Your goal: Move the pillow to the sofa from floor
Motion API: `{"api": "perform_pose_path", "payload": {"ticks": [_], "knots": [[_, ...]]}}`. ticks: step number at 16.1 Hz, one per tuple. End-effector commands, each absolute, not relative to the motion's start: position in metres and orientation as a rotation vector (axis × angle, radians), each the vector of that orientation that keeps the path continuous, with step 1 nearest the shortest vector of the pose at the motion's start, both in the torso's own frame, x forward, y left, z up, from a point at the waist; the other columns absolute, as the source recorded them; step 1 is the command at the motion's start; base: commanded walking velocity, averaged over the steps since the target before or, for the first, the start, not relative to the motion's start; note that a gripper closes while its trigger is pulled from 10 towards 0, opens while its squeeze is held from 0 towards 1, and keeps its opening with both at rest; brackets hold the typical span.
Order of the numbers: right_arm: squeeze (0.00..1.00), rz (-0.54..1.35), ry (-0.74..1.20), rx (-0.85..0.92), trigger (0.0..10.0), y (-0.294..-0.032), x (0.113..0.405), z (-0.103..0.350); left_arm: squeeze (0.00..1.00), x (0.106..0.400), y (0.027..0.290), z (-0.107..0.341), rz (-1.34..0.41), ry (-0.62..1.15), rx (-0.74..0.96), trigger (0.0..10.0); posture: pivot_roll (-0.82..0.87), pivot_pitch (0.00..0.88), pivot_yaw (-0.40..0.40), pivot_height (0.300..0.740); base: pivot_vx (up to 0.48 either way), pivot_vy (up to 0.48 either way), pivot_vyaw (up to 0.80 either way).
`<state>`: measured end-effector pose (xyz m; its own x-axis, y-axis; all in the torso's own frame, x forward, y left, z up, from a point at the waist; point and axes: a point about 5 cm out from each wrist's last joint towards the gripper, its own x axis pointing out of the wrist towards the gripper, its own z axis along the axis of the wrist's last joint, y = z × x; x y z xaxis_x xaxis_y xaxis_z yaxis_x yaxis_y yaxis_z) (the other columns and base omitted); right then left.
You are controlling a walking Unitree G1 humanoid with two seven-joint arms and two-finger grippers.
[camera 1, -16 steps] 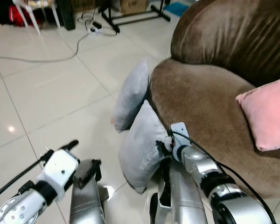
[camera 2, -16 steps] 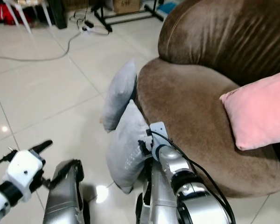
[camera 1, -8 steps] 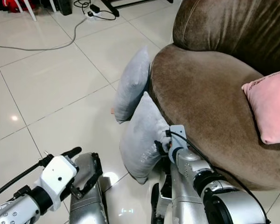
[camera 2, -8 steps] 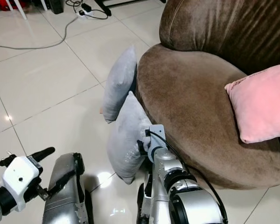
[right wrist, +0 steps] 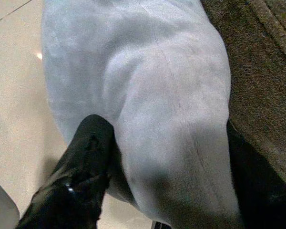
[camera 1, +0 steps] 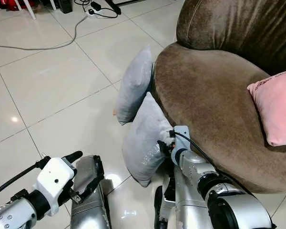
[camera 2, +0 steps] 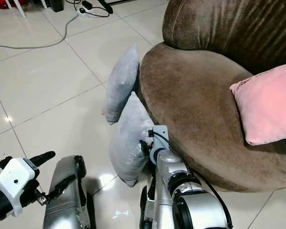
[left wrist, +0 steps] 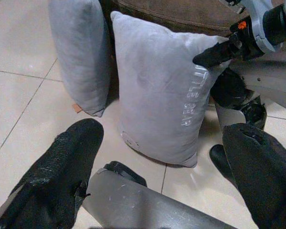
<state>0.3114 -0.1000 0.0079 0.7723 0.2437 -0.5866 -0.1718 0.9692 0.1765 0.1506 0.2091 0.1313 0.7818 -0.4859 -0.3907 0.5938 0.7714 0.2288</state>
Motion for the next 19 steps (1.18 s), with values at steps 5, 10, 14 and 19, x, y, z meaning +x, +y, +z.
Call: {"api": "perform_pose_path", "payload": {"ticks": [5, 10, 14, 19], "knots": [[0.00, 0.265, 0.679, 0.115, 0.0, -0.096, 0.305, 0.001, 0.00, 0.146, 0.207, 0.134, -0.607, 0.330, 0.346, 10.0, 0.19, 0.234, -0.090, 0.512, 0.000, 0.000, 0.00], [0.00, 0.287, 0.679, 0.109, 0.0, -0.093, 0.305, 0.002, 0.00, 0.148, 0.206, 0.134, -0.605, 0.328, 0.346, 10.0, 0.19, 0.227, -0.094, 0.512, 0.000, 0.000, 0.00], [0.00, 0.301, 0.682, 0.107, 0.0, -0.091, 0.304, 0.002, 0.00, 0.150, 0.205, 0.133, -0.600, 0.322, 0.344, 10.0, 0.19, 0.210, -0.097, 0.512, 0.000, 0.000, 0.00], [0.00, 0.367, 0.613, 0.206, 0.0, -0.086, 0.313, 0.015, 0.00, 0.160, 0.202, 0.127, -0.537, 0.284, 0.336, 10.0, 0.19, 0.091, -0.119, 0.512, 0.000, 0.000, 0.00]]}}
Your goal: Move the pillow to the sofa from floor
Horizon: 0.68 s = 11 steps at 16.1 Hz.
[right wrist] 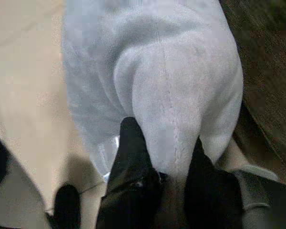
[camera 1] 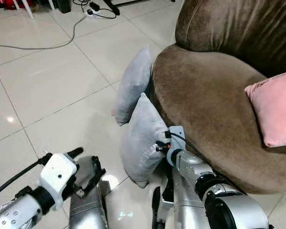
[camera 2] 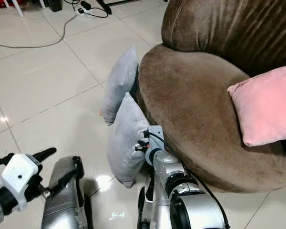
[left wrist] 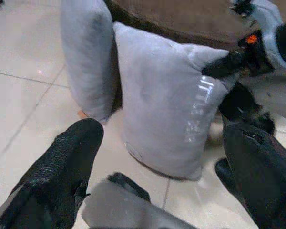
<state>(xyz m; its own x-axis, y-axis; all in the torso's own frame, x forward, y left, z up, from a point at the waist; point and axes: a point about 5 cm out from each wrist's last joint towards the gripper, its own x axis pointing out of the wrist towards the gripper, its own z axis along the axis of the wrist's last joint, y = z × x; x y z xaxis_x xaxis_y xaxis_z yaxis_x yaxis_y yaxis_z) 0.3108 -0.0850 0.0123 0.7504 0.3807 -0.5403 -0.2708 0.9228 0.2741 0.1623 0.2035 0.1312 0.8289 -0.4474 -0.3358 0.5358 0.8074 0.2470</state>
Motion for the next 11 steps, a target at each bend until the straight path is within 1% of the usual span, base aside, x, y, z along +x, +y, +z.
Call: {"api": "perform_pose_path", "payload": {"ticks": [1, 3, 4, 5, 6, 7, 8, 10, 11], "knots": [[0.00, 0.372, 0.597, 0.213, 0.0, -0.088, 0.315, 0.019, 0.00, 0.161, 0.202, 0.126, -0.531, 0.278, 0.341, 10.0, 0.18, 0.070, -0.122, 0.512, 0.000, 0.000, 0.00], [0.00, 0.394, 0.540, 0.258, 0.0, -0.098, 0.321, 0.032, 0.00, 0.168, 0.205, 0.123, -0.487, 0.257, 0.356, 10.0, 0.17, 0.031, -0.139, 0.512, 0.000, 0.000, 0.00], [0.00, 0.441, 0.470, 0.296, 0.0, -0.107, 0.319, 0.051, 0.00, 0.173, 0.205, 0.125, -0.477, 0.230, 0.380, 10.0, 0.16, 0.000, -0.147, 0.512, 0.000, 0.000, 0.00], [0.00, 0.450, 0.456, 0.309, 0.0, -0.108, 0.318, 0.056, 0.00, 0.174, 0.204, 0.126, -0.477, 0.223, 0.382, 10.0, 0.16, 0.000, -0.147, 0.512, 0.000, 0.000, 0.00], [0.00, 0.481, 0.394, 0.343, 0.0, -0.117, 0.314, 0.077, 0.00, 0.178, 0.204, 0.130, -0.462, 0.192, 0.383, 10.0, 0.15, 0.000, -0.142, 0.512, 0.000, 0.000, 0.00], [0.00, 0.501, 0.280, 0.446, 0.0, -0.128, 0.314, 0.112, 0.00, 0.183, 0.201, 0.136, -0.450, 0.152, 0.385, 10.0, 0.14, 0.000, -0.130, 0.512, 0.000, 0.000, 0.00], [0.00, 0.512, 0.078, 0.556, 0.0, -0.143, 0.318, 0.164, 0.00, 0.190, 0.197, 0.143, -0.438, 0.104, 0.376, 10.0, 0.13, 0.000, -0.119, 0.512, 0.000, 0.000, 0.00], [0.00, 0.486, -0.207, 0.583, 0.0, -0.164, 0.327, 0.238, 0.00, 0.208, 0.195, 0.155, -0.401, 0.027, 0.359, 10.0, 0.11, 0.000, -0.101, 0.512, 0.000, 0.000, 0.00], [0.00, 0.401, -0.310, 0.559, 0.0, -0.176, 0.331, 0.265, 0.00, 0.217, 0.192, 0.162, -0.385, -0.016, 0.343, 10.0, 0.11, 0.000, -0.093, 0.512, 0.000, 0.000, 0.00]]}}
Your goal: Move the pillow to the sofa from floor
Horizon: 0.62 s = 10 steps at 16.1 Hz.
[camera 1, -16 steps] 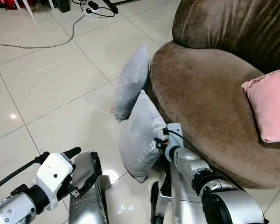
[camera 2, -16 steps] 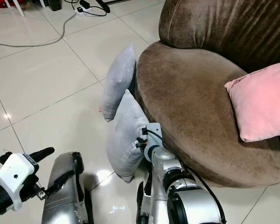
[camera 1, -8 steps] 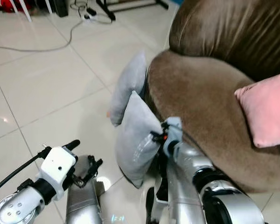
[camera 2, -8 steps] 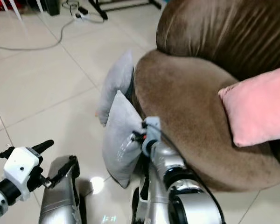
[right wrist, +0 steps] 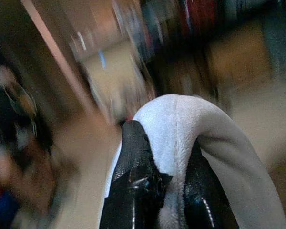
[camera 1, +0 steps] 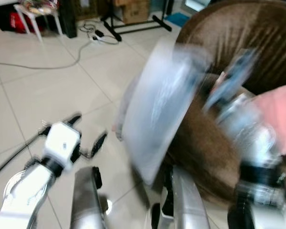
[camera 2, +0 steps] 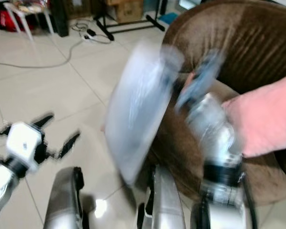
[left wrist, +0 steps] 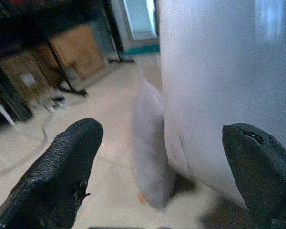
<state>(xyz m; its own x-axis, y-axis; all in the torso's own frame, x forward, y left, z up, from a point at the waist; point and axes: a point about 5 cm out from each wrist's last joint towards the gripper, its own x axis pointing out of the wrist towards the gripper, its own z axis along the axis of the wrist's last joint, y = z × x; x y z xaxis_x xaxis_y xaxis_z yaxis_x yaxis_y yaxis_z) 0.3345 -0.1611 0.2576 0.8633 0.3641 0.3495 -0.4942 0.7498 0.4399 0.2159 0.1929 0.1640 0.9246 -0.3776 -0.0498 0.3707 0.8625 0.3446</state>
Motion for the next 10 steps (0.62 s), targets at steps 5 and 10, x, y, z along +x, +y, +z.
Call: {"api": "perform_pose_path", "payload": {"ticks": [5, 10], "knots": [[0.00, 0.184, -0.281, 0.367, 1.9, -0.184, 0.325, 0.260, 0.00, 0.233, 0.183, 0.172, -0.325, -0.091, 0.310, 10.0, 0.11, 0.000, -0.100, 0.512, 0.000, 0.000, 0.00], [0.00, 0.119, -0.057, 0.173, 10.0, -0.158, 0.325, 0.189, 0.00, 0.243, 0.188, 0.170, -0.180, -0.107, 0.334, 10.0, 0.12, 0.000, -0.120, 0.517, 0.000, 0.000, 0.00]]}}
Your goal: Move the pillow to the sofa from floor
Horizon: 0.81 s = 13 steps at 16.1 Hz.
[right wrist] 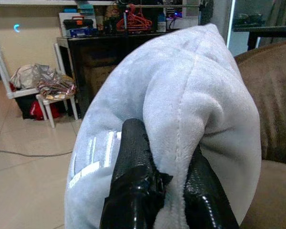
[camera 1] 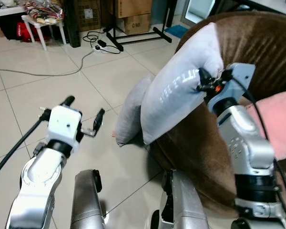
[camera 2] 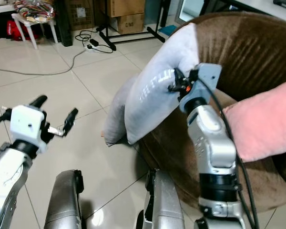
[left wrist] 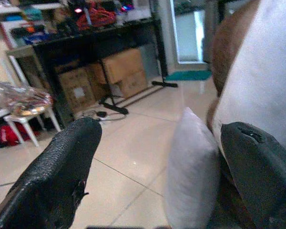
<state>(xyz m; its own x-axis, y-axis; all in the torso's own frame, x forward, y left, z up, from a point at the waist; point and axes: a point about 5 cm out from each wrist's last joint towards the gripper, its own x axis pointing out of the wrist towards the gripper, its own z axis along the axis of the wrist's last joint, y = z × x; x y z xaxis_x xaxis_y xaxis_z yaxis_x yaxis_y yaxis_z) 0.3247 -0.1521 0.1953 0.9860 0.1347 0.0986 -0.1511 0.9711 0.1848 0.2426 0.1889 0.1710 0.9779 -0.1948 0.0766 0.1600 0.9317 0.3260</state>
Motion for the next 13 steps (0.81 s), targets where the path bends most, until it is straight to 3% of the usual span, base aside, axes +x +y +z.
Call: {"api": "perform_pose_path", "payload": {"ticks": [1, 7, 13], "knots": [[0.00, 0.102, -0.047, 0.188, 10.0, -0.156, 0.325, 0.186, 0.00, 0.245, 0.188, 0.170, -0.178, -0.108, 0.339, 10.0, 0.12, 0.000, -0.115, 0.527, 0.000, 0.000, 0.00], [0.00, 0.103, -0.022, 0.223, 10.0, -0.144, 0.326, 0.176, 0.00, 0.247, 0.188, 0.162, -0.119, -0.079, 0.287, 10.0, 0.12, 0.000, -0.112, 0.592, 0.000, 0.000, 0.00], [0.00, 0.132, 0.032, 0.263, 10.0, -0.131, 0.325, 0.167, 0.00, 0.251, 0.187, 0.159, -0.108, -0.064, 0.351, 10.0, 0.14, 0.000, -0.112, 0.657, 0.000, 0.000, 0.00]]}}
